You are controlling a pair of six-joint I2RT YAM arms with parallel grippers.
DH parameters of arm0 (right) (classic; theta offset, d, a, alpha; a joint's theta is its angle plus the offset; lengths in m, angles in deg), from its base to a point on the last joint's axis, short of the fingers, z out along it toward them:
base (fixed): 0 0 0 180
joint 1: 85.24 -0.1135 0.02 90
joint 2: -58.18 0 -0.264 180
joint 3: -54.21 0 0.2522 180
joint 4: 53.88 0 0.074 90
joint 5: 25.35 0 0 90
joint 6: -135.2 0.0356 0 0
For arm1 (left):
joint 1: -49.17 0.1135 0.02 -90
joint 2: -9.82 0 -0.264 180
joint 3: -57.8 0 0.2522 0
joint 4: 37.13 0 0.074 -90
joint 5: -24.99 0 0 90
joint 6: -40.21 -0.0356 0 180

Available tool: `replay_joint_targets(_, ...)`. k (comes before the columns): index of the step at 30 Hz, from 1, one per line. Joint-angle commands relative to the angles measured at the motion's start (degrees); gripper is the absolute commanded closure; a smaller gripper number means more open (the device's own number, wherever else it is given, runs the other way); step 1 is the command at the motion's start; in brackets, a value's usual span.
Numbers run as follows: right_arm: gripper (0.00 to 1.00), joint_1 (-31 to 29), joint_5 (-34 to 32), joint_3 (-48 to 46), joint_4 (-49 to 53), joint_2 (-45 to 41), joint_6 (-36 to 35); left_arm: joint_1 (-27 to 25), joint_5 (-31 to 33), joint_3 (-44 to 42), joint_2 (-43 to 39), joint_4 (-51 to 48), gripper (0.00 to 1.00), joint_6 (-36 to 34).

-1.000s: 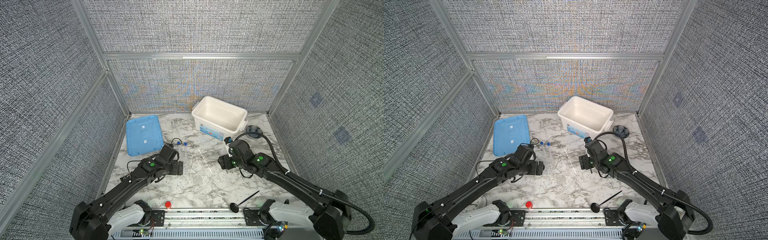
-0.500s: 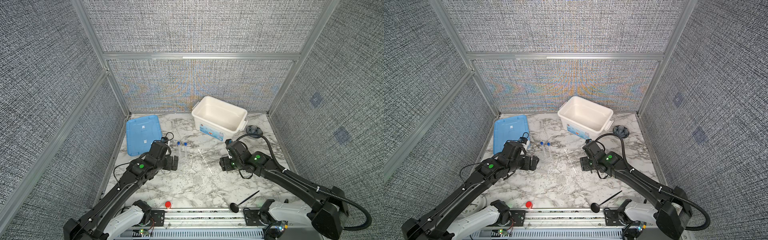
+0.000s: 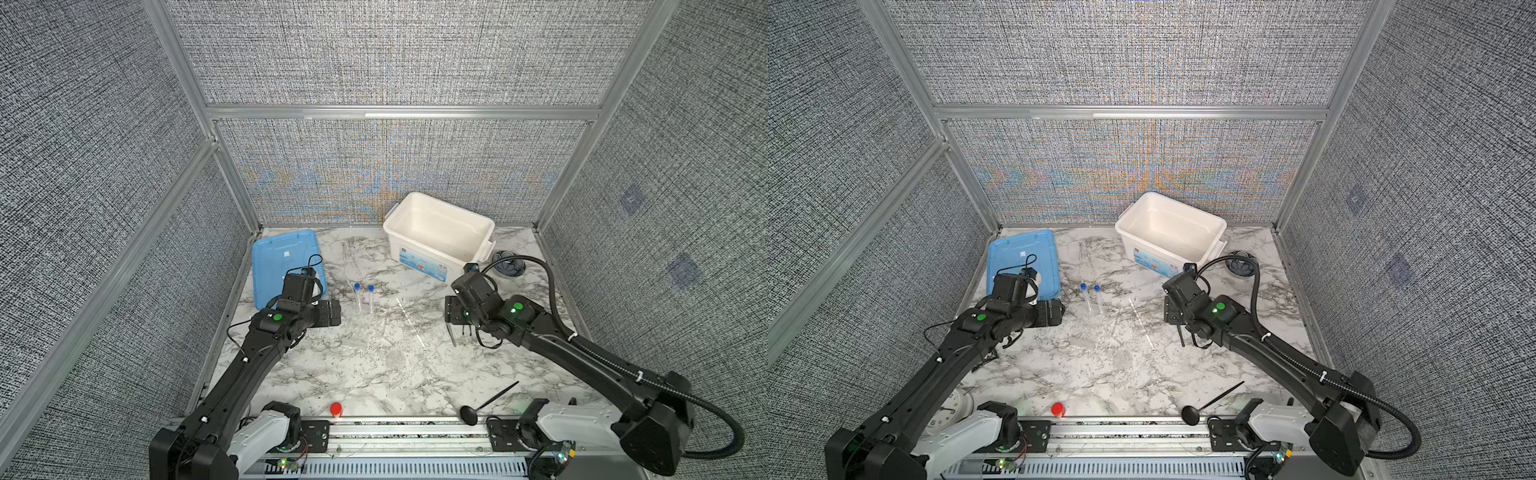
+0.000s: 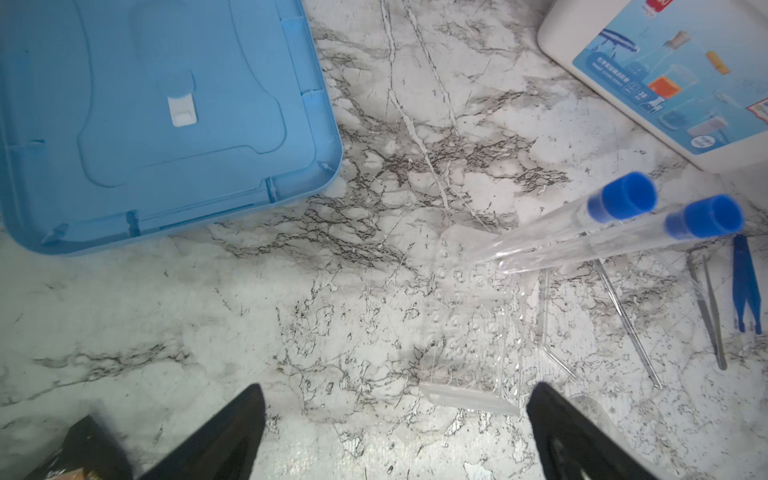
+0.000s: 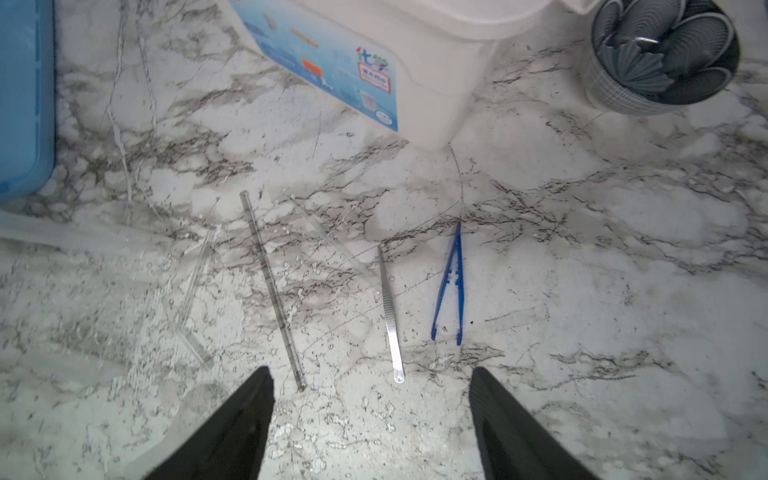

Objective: Organize the chemistry lab equipment

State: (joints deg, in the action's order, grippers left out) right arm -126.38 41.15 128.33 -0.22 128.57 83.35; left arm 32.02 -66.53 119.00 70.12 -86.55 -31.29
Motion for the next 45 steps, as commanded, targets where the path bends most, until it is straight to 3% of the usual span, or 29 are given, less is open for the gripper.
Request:
replay_joint_targets(1,0.23,1.35,-9.51,1.27,4.47,-0.18,14.75,0.49,0.50,-0.36,0.34,0.51,0.01,1.03)
replay_joint_targets(3,0.23,3.37,-10.51,1.60,6.92,-0.71,20.83,1.01,1.50,-0.30,0.76,0.49,0.01,1.67)
replay_joint_targets(6,0.23,5.93,-9.94,1.69,7.23,-1.30,24.28,1.49,2.28,-0.42,1.58,0.67,0.01,2.27)
replay_joint_targets(15,0.25,10.29,-2.37,6.48,6.08,1.93,23.99,1.94,5.28,-0.42,3.99,-0.63,0.01,4.86)
replay_joint_targets(18,0.28,10.19,3.19,5.81,1.80,2.23,18.13,1.99,5.31,-1.00,4.13,-0.74,0.01,5.49)
replay_joint_targets(20,0.29,9.72,11.23,4.79,-3.07,2.92,12.07,2.03,5.23,-0.90,3.92,-0.82,0.01,5.51)
replay_joint_targets(23,0.29,7.61,13.84,5.33,-3.47,5.24,11.51,2.27,4.82,-1.03,2.70,-0.42,0.01,5.84)
replay_joint_targets(27,0.27,4.91,13.82,6.96,-0.22,7.54,12.97,2.41,-0.91,-1.18,1.12,-1.31,0.01,5.48)
replay_joint_targets(30,0.24,4.09,12.79,7.01,2.06,7.17,13.53,2.29,-11.45,-2.48,0.44,-0.47,0.01,3.19)
replay_joint_targets(33,0.24,4.14,11.13,5.59,2.32,4.72,13.49,1.44,-14.07,-4.75,0.06,1.06,0.01,7.50)
replay_joint_targets(39,0.23,5.15,6.10,2.87,1.58,-1.88,10.52,-7.68,-6.09,-6.21,0.22,0.82,0.01,8.01)
replay_joint_targets(45,0.22,7.69,4.96,0.37,1.14,-7.46,8.30,-13.88,1.13,-4.76,7.21,0.06,0.01,9.70)
